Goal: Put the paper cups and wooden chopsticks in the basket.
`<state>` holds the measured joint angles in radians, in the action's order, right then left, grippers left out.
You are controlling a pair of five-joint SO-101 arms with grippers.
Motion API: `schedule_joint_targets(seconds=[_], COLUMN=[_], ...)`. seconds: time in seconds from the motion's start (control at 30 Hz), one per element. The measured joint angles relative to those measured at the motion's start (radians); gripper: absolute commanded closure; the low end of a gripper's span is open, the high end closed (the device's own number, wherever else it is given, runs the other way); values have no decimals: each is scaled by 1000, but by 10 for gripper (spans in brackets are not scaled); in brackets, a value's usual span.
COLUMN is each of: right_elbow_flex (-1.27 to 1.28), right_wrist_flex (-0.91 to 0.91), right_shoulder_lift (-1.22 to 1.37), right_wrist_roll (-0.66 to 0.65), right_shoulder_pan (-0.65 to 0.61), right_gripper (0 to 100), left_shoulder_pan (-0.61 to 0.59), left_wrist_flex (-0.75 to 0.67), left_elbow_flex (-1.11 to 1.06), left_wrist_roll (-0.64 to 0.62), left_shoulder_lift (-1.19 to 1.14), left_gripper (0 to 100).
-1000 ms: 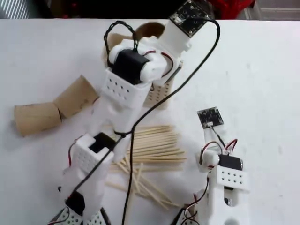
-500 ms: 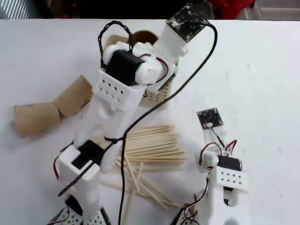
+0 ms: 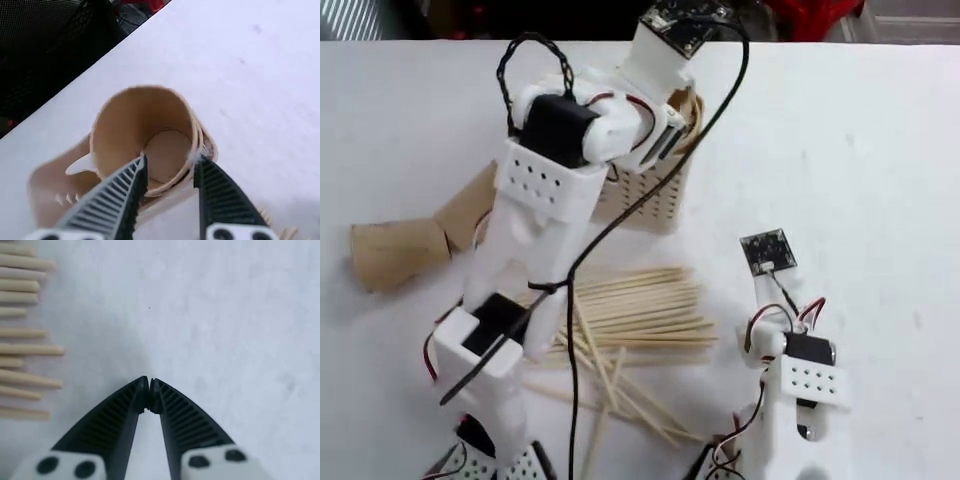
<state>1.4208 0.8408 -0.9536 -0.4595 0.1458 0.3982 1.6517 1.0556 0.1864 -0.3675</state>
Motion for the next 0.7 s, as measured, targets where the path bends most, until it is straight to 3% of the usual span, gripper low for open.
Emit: schedule_joint_targets(seconds=[0.3, 0.57, 0.7], right_elbow_flex=[0, 0, 0], right_wrist_flex=[0, 0, 0], right_shoulder_lift=[0, 0, 0], right_wrist_roll=[0, 0, 0], right_shoulder_pan=[0, 2, 0], right_gripper=[981, 981, 981], left_shoulder_pan=[-17, -109, -107], left_wrist_flex=[-3, -144, -169], left_elbow_flex=[106, -172, -193], left_wrist_roll=[0, 0, 0], left_shoulder_lift=[2, -25, -43], left_gripper=[831, 831, 831])
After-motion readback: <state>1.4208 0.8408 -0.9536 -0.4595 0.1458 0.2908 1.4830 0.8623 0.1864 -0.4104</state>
